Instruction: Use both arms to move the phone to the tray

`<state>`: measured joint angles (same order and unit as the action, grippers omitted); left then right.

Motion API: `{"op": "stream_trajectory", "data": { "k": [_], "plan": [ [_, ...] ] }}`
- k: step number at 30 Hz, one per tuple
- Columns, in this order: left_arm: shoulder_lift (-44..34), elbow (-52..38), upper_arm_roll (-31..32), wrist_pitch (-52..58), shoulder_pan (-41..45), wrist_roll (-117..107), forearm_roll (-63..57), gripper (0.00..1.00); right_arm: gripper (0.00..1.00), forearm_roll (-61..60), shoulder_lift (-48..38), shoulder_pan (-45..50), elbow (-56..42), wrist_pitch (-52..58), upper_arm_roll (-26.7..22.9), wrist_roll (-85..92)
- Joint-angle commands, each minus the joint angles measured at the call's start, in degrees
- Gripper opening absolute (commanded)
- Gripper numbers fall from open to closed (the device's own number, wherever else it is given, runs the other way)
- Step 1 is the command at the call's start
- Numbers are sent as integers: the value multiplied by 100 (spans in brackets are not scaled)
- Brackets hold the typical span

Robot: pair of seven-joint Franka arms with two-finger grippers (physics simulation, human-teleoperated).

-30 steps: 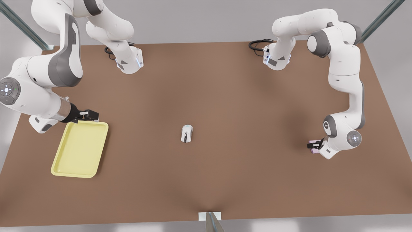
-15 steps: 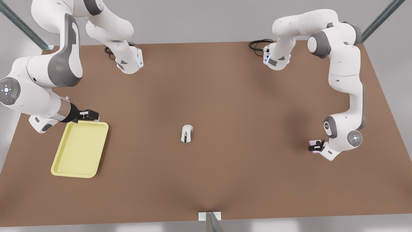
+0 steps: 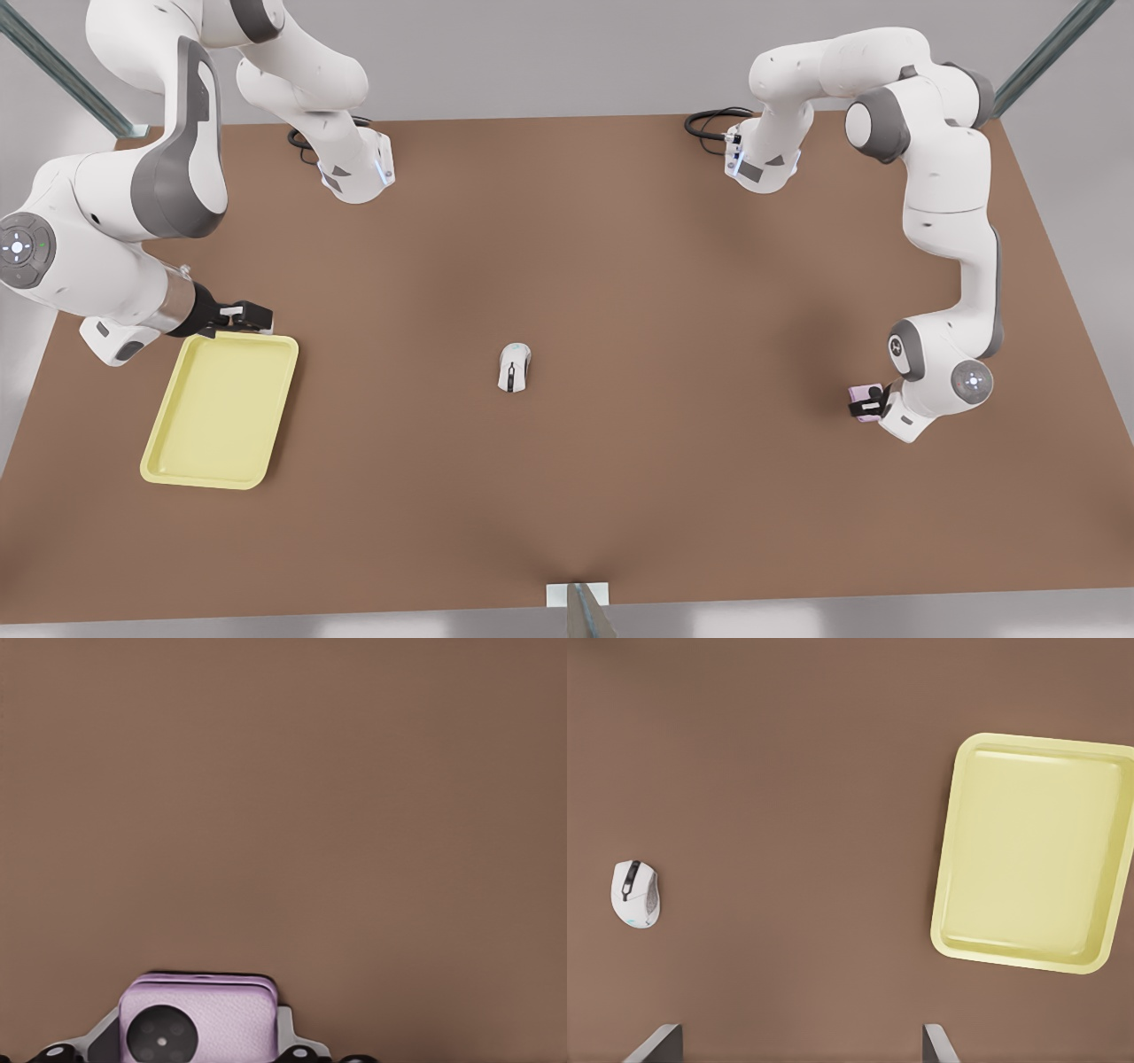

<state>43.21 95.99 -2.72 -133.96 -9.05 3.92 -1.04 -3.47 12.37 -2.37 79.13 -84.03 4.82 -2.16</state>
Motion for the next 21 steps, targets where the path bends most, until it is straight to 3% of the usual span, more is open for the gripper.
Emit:
{"op": "stream_trajectory", "data": {
  "k": [1,8,12,16,21],
  "plan": [
    [3,-1,-1,19,0,-49,69,72,100,-4,-6,0,-3,1,1,5],
    [-295,8,8,256,35,-75,113,72,100,-4,-6,0,-3,1,1,23],
    [-1139,166,8,1302,1580,-1199,113,72,100,-4,-6,0,-3,9,1,23],
    [-1227,140,70,1802,3056,-3053,244,72,100,-4,2,0,-3,1,1,31],
    [-604,-889,79,2058,4631,-5374,623,72,100,-4,-6,0,6,9,1,31]
  ]
}}
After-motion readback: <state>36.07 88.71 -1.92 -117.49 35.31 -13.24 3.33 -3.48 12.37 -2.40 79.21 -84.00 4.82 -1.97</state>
